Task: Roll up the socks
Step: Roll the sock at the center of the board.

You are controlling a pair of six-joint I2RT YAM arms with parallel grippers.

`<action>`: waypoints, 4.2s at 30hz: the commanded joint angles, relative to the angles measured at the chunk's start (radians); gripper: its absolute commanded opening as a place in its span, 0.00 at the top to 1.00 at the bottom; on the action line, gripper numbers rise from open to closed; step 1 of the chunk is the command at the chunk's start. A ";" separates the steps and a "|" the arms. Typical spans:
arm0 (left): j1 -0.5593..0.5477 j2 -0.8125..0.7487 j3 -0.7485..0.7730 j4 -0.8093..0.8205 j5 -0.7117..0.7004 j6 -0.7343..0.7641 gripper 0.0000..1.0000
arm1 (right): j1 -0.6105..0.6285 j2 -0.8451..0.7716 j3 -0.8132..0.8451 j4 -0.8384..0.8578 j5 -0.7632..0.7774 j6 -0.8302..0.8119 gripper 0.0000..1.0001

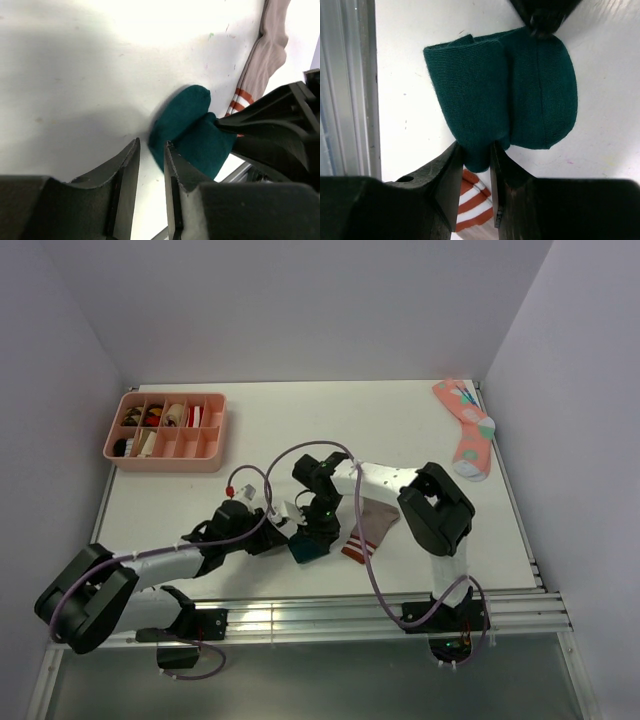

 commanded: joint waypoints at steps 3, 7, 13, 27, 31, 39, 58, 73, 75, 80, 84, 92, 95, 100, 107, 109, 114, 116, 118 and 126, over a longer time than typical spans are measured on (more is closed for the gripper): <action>-0.001 -0.153 -0.077 0.007 -0.104 0.017 0.68 | -0.007 0.062 0.050 -0.109 0.022 -0.009 0.67; -0.018 -0.253 -0.130 0.045 -0.116 0.029 0.67 | -0.009 0.099 0.099 -0.154 0.019 -0.012 0.67; -0.107 -0.336 -0.166 0.099 -0.190 0.067 0.59 | -0.009 0.181 0.228 -0.247 0.005 -0.015 0.67; -0.225 -0.320 -0.276 0.390 -0.284 0.123 0.48 | 0.009 0.327 0.406 -0.369 -0.008 -0.001 0.67; -0.226 -0.274 -0.259 0.445 -0.267 0.169 0.47 | 0.011 0.350 0.435 -0.386 -0.008 0.002 0.66; -0.233 -0.074 -0.233 0.624 -0.210 0.201 0.47 | 0.011 0.370 0.455 -0.393 -0.018 0.008 0.66; -0.242 0.083 -0.204 0.725 -0.123 0.224 0.47 | 0.011 0.401 0.490 -0.387 -0.035 0.032 0.66; -0.254 0.117 -0.184 0.614 -0.141 0.193 1.00 | 0.008 0.358 0.452 -0.255 -0.048 0.147 0.63; -0.257 0.120 -0.183 0.602 -0.144 0.187 1.00 | 0.006 0.344 0.438 -0.217 -0.050 0.169 0.58; -0.260 0.114 -0.189 0.545 -0.178 0.172 1.00 | 0.000 0.269 0.377 -0.117 -0.053 0.241 0.49; -0.260 0.102 -0.189 0.481 -0.224 0.138 1.00 | -0.024 0.225 0.351 -0.061 -0.077 0.270 0.46; -0.260 0.109 -0.161 0.361 -0.270 0.092 1.00 | -0.092 0.126 0.263 0.021 -0.131 0.295 0.41; -0.260 0.117 -0.146 0.323 -0.281 0.078 1.00 | -0.116 0.102 0.245 0.024 -0.165 0.295 0.39; -0.260 0.155 -0.121 0.269 -0.302 0.043 1.00 | -0.145 0.067 0.211 0.010 -0.199 0.275 0.39; -0.260 0.207 -0.111 0.257 -0.302 0.011 1.00 | -0.159 0.010 0.124 -0.014 -0.185 0.192 0.37; -0.259 0.212 -0.104 0.240 -0.305 0.005 1.00 | -0.159 -0.003 0.107 -0.007 -0.167 0.180 0.37; -0.256 0.218 -0.082 0.202 -0.290 0.011 1.00 | -0.158 -0.006 0.065 0.019 -0.140 0.167 0.37; -0.254 0.223 -0.074 0.189 -0.288 0.014 1.00 | -0.158 0.002 0.064 0.029 -0.136 0.169 0.37; -0.249 0.235 -0.060 0.174 -0.279 0.018 1.00 | -0.158 0.017 0.068 0.025 -0.139 0.173 0.37; -0.239 0.275 -0.035 0.169 -0.261 0.017 1.00 | -0.150 0.056 0.091 0.026 -0.130 0.209 0.36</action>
